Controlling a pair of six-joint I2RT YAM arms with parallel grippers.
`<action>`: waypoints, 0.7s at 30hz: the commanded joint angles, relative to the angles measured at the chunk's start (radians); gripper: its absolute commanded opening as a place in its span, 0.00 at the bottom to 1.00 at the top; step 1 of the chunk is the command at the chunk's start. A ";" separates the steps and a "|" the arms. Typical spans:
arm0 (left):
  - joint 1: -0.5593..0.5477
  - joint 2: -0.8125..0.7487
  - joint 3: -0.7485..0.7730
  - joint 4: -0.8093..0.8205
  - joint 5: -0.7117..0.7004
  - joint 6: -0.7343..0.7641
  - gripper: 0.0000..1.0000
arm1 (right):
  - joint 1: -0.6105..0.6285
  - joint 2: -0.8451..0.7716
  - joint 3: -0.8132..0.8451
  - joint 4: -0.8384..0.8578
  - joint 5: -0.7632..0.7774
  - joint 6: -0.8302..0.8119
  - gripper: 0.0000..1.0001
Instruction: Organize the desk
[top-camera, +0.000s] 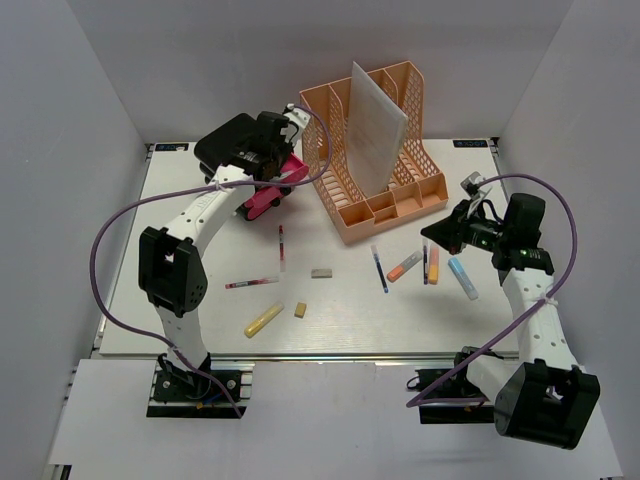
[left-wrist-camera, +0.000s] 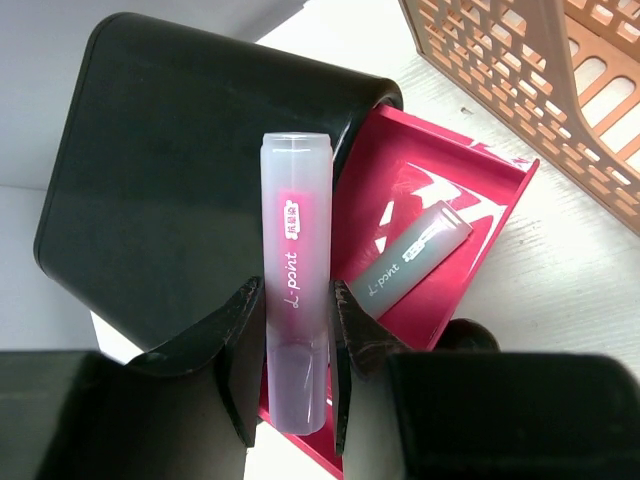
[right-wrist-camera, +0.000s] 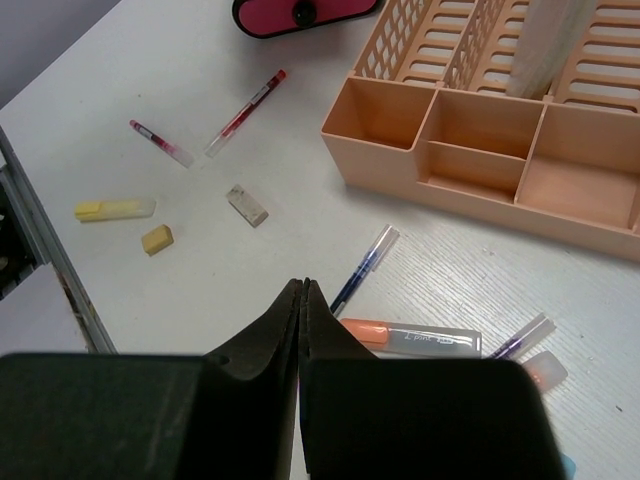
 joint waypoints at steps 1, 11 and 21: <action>0.005 -0.012 -0.007 0.006 0.010 -0.018 0.19 | 0.009 0.004 0.002 0.000 -0.003 -0.024 0.00; 0.005 -0.008 0.008 -0.019 -0.005 -0.055 0.45 | 0.013 0.009 -0.001 -0.003 0.005 -0.032 0.14; 0.005 -0.047 0.040 -0.039 -0.007 -0.092 0.51 | 0.016 0.018 -0.004 -0.003 0.015 -0.044 0.23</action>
